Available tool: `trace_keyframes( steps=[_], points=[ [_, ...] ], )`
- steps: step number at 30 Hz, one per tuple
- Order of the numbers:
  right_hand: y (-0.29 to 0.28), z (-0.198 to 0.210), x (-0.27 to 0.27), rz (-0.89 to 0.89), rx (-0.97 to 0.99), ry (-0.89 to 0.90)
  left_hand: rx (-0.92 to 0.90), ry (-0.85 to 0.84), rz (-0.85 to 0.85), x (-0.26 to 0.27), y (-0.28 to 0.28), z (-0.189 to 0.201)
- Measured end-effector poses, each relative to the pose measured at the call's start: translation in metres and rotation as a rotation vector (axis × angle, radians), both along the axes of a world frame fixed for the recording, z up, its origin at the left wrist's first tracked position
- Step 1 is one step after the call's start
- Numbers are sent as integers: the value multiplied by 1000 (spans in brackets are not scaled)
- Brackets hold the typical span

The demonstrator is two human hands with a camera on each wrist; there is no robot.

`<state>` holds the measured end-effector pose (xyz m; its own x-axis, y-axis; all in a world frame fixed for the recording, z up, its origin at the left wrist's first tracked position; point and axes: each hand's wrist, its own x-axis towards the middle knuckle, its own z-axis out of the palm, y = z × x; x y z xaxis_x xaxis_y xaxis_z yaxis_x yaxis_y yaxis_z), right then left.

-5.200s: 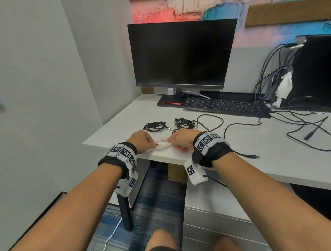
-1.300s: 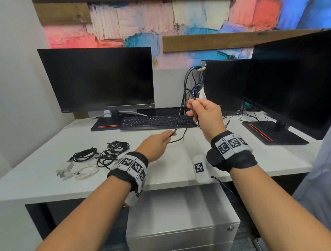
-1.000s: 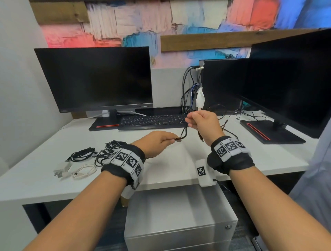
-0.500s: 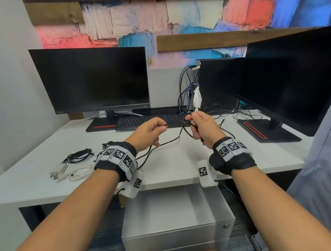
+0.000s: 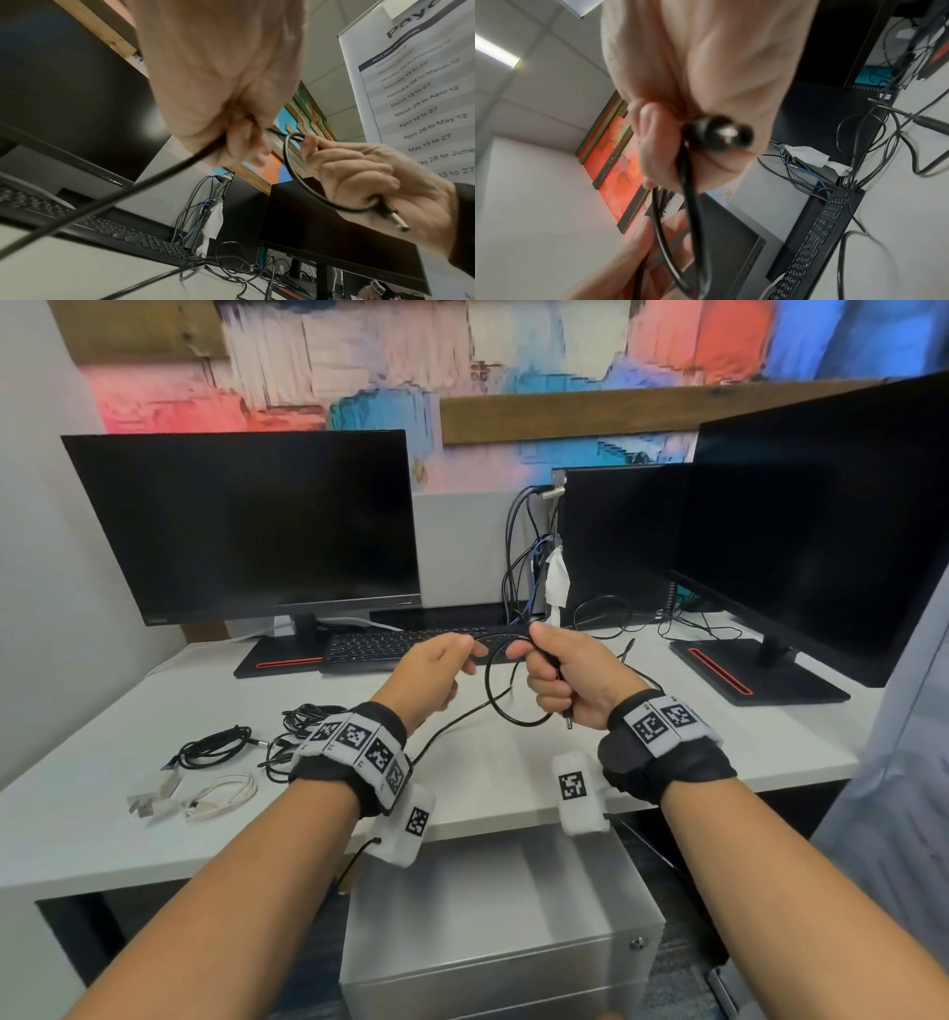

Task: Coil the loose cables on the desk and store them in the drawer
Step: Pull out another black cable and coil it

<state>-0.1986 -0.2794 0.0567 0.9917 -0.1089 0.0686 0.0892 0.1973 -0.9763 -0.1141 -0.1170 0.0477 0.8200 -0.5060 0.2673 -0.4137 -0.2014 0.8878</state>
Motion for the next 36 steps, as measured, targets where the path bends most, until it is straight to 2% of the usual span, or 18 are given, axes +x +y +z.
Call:
trace_keyframes(
  steps=[3,5,10,15,18,24,28,30,34,36],
  points=[
    [-1,-1,2,-6,76,-37,-72,176,-152,-6,-2,-3],
    [-4,-4,3,-11,81,-36,-110,232,-196,-7,-3,-3],
    [-12,-7,-2,28,11,-9,-10,168,-149,-3,-4,1],
    [-9,-2,-7,82,-63,161,131,-21,-131,-4,-9,-3],
    [-8,0,-7,57,33,163,129,-47,-149,-6,-11,-5],
    [-21,8,-4,-145,334,-31,263,-124,-95,-4,-4,-33],
    [-26,14,-5,-281,443,-105,311,-159,-28,2,-1,-51],
    [-25,14,-5,-340,490,-132,418,-175,-41,5,2,-58],
    [-22,13,-3,-312,630,-199,695,-239,-117,6,3,-63],
    [-20,11,-1,-303,659,-220,769,-275,-166,4,2,-59]
  ],
)
